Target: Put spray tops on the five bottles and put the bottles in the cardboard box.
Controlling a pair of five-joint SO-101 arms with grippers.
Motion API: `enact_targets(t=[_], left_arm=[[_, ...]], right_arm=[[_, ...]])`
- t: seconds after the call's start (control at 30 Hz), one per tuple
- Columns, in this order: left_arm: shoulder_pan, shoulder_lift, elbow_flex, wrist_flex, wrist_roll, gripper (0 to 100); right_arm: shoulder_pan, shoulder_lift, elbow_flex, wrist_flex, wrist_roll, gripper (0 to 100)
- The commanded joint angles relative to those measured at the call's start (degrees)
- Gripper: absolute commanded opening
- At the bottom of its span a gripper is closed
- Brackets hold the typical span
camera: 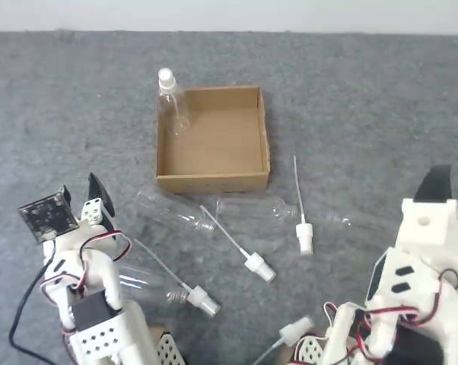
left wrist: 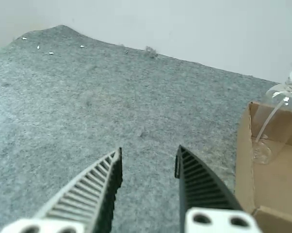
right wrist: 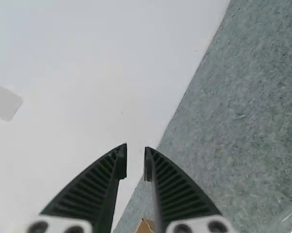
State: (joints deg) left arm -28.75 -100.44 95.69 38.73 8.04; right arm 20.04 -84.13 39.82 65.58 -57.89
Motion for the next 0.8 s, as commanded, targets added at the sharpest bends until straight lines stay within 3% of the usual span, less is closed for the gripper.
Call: enact_targets(t=[0.0, 0.23, 0.57, 0.77], left_arm=[[-0.4, -0.9, -0.7, -2.0, 0.2, 17], [-0.4, -0.9, -0.7, -2.0, 0.2, 17], [-0.4, -0.9, -0.7, -2.0, 0.2, 17], [-0.4, -0.9, -0.7, -2.0, 0.2, 17]], right_arm=[[-0.7, 8.8, -9.0, 2.1, 3.3, 0.6], [-0.7, 18.4, -17.3, 11.0, 10.5, 0.6], [-3.3, 31.6, -17.7, 21.8, 27.9, 0.6], [-3.2, 33.9, -17.5, 22.4, 45.1, 0.6]])
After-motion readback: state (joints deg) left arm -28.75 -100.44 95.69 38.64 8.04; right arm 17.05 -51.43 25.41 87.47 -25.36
